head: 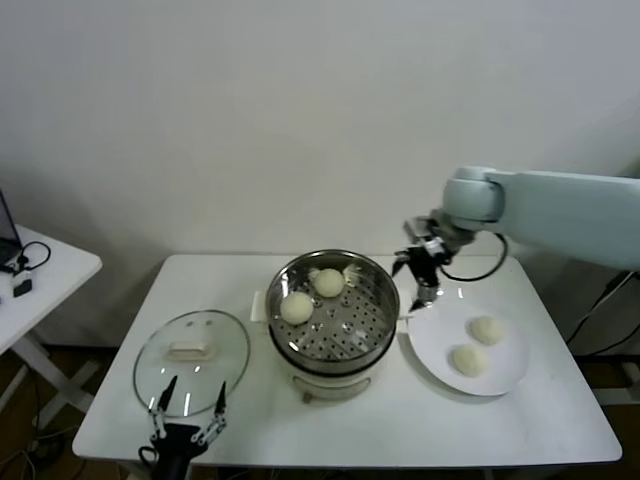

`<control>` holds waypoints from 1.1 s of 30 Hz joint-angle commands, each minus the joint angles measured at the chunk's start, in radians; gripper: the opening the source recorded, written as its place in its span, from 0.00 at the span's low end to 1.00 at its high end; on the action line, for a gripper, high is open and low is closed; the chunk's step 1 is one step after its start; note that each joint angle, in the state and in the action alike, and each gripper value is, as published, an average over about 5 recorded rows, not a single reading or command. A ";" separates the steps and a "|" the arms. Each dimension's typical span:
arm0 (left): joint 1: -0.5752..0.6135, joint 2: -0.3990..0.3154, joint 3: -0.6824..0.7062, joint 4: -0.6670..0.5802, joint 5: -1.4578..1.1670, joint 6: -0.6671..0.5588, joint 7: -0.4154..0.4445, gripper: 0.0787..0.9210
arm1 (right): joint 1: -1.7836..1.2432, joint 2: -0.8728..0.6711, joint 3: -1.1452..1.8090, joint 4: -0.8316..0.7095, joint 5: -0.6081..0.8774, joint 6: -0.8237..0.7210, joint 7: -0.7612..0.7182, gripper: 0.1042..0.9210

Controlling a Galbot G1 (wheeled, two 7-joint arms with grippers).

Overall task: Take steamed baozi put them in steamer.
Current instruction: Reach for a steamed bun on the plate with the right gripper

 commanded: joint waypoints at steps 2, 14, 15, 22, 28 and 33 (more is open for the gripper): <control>0.002 -0.040 0.003 0.001 0.010 0.000 0.000 0.88 | -0.146 -0.282 -0.006 0.023 -0.222 0.043 -0.025 0.88; 0.009 -0.049 -0.004 0.006 0.017 -0.003 -0.007 0.88 | -0.410 -0.277 0.192 -0.045 -0.360 0.031 0.024 0.88; 0.010 -0.049 -0.004 0.006 0.017 -0.004 -0.007 0.88 | -0.422 -0.276 0.202 -0.051 -0.368 0.031 0.027 0.88; 0.013 -0.049 -0.003 0.011 0.025 -0.009 -0.010 0.88 | -0.512 -0.256 0.274 -0.098 -0.412 0.024 0.055 0.88; 0.015 -0.049 -0.003 0.013 0.028 -0.010 -0.011 0.88 | -0.589 -0.221 0.348 -0.147 -0.428 0.010 0.074 0.88; 0.017 -0.049 -0.003 0.014 0.028 -0.013 -0.012 0.88 | -0.626 -0.198 0.381 -0.169 -0.432 -0.006 0.091 0.88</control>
